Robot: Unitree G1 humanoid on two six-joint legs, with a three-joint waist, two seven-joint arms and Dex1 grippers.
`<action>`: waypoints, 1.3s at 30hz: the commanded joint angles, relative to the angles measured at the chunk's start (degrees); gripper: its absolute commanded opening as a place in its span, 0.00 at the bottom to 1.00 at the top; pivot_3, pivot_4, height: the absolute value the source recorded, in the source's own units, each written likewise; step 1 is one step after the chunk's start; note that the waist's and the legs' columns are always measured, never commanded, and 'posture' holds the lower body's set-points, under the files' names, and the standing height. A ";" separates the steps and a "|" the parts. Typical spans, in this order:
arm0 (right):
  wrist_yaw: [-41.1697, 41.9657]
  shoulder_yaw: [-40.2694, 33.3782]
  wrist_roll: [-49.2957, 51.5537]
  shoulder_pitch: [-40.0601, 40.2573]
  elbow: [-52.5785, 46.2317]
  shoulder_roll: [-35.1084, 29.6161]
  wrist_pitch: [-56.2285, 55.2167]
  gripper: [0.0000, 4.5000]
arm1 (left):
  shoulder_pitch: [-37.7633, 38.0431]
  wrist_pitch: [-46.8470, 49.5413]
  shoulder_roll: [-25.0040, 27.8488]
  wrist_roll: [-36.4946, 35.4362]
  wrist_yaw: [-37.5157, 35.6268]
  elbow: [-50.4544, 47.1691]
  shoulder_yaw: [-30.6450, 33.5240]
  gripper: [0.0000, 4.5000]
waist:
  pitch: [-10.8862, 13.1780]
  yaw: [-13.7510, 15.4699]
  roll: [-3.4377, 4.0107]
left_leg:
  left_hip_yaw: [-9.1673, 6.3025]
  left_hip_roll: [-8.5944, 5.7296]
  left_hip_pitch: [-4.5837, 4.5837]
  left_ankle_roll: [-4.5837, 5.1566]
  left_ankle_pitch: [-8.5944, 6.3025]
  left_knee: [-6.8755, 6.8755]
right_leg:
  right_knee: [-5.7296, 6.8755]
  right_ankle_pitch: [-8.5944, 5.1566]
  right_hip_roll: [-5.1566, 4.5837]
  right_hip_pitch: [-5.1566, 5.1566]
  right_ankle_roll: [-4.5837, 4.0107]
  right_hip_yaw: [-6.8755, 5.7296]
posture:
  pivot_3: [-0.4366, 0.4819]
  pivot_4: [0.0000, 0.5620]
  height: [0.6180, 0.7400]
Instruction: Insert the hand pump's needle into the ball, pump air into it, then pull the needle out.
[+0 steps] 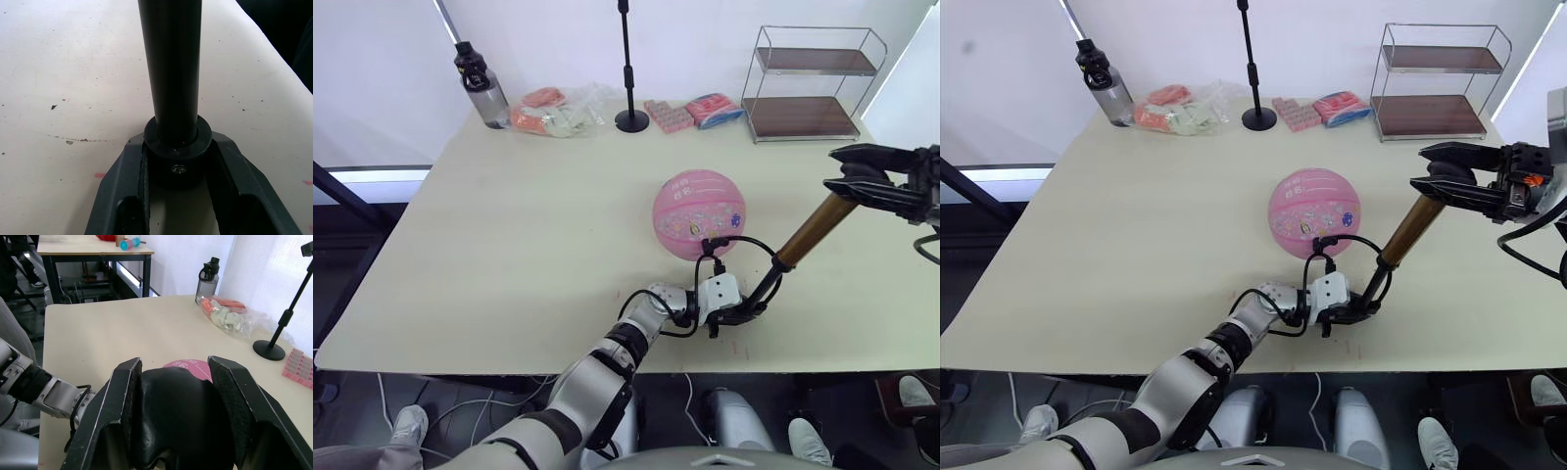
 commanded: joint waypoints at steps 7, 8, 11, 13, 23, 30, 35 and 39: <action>-1.35 4.33 -5.20 6.93 -2.24 8.80 -6.41 0.39 | 2.75 2.54 2.31 2.90 0.68 4.35 -1.54 0.24 | -0.13 -0.24 -0.13 | -0.02 0.04 0.16 0.00 0.00 0.01 | 0.01 0.04 0.23 0.12 0.08 0.01 | 0.48 0.27 1.00; -1.39 4.82 -5.54 7.60 -2.26 9.55 -6.83 0.39 | 2.78 2.54 2.31 2.92 0.71 4.33 -1.55 0.24 | -0.15 -0.28 -0.13 | -0.02 0.04 0.17 0.00 0.00 0.01 | 0.01 0.04 0.24 0.13 0.07 0.01 | 0.48 0.27 1.00; -1.83 6.22 -6.31 9.94 -1.87 12.73 -8.38 0.39 | 2.82 2.57 2.38 2.89 0.83 4.29 -1.51 0.24 | -0.28 -0.38 -0.24 | -0.05 0.06 0.19 0.00 0.00 0.01 | 0.02 0.05 0.29 0.15 0.09 0.00 | 0.48 0.27 1.00; -1.74 7.31 -7.91 11.87 -1.33 14.23 -9.81 0.39 | 2.88 2.60 2.41 2.88 0.90 4.26 -1.49 0.24 | -0.48 -0.38 -0.45 | -0.07 0.09 0.20 0.00 0.00 0.00 | 0.02 0.09 0.33 0.15 0.15 -0.03 | 0.48 0.27 1.00; -2.64 11.76 -11.69 20.16 0.15 21.83 -13.54 0.39 | 2.97 2.61 2.39 2.96 1.00 4.23 -1.40 0.24 | -1.01 -0.61 -0.60 | -0.12 0.12 0.24 -0.01 -0.01 -0.04 | 0.02 0.07 0.38 0.18 0.13 -0.08 | 0.48 0.27 1.00; -3.74 13.22 -14.00 22.39 1.68 25.11 -14.71 0.39 | 2.91 2.62 2.31 3.03 1.04 4.28 -1.41 0.24 | -1.15 -0.66 -0.57 | -0.12 0.12 0.26 0.00 0.00 -0.04 | 0.02 -0.02 0.38 0.19 -0.04 -0.08 | 0.48 0.27 1.00; -4.32 12.80 -14.55 22.09 0.97 25.68 -15.09 0.39 | 2.80 2.67 2.31 3.04 1.01 4.33 -1.41 0.24 | -1.15 -0.66 -0.56 | -0.11 0.12 0.26 -0.01 0.00 -0.04 | 0.02 -0.03 0.39 0.19 -0.04 -0.08 | 0.48 0.27 1.00; -4.65 9.49 -11.70 19.36 -0.64 23.44 -13.07 0.39 | 2.75 2.64 2.30 3.05 0.99 4.36 -1.41 0.24 | -1.14 -0.65 -0.55 | -0.11 0.12 0.25 -0.01 0.00 -0.04 | 0.02 -0.03 0.40 0.19 -0.04 -0.08 | 0.48 0.27 1.00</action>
